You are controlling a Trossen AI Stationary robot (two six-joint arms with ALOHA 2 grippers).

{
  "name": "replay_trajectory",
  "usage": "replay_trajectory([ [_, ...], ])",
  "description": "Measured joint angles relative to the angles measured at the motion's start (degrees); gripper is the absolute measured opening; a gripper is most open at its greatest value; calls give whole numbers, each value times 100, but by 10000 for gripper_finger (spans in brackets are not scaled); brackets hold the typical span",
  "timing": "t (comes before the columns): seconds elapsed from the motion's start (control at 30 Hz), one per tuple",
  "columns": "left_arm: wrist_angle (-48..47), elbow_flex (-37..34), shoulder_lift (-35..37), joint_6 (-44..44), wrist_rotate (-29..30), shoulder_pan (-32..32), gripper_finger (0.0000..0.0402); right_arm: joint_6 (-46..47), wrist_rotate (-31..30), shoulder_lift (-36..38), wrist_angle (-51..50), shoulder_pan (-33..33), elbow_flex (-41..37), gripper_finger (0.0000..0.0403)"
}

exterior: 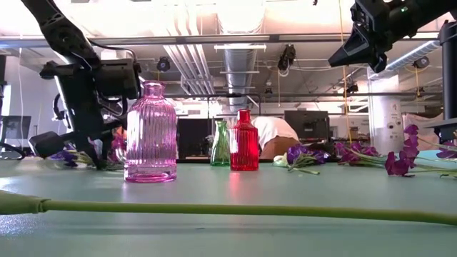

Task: Sort flowers into vase by color
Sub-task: Put the left purple flower into the green vase

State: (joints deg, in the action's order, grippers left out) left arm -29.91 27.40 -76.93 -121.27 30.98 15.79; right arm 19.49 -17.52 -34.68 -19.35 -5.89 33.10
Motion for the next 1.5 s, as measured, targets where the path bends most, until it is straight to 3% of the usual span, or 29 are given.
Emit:
replay_trajectory([
  [0.33,-356,302,314,843,51,-2,0,0,0,0,-4,0,0,29],
  [0.8,-3004,2175,840,2560,462,-4,0,17,-2,0,33,0,0,29],
  [0.93,-3156,2787,930,3485,735,-4,0,2,-2,0,33,-2,0,29],
  [1.03,-2670,3160,1014,4492,887,-4,0,2,-2,0,33,0,0,29],
  [1.1,-1877,3263,1089,5643,846,-4,0,-1,-3,0,33,-1,0,29],
  [1.27,329,3296,1174,8697,-70,19,0,-13,-89,0,38,-4,0,29],
  [1.37,1052,3294,1097,10484,-544,34,0,-7,-105,0,90,-4,0,29],
  [1.5,1157,3335,946,10883,-605,196,0,-2,-109,0,148,-4,0,29],
])
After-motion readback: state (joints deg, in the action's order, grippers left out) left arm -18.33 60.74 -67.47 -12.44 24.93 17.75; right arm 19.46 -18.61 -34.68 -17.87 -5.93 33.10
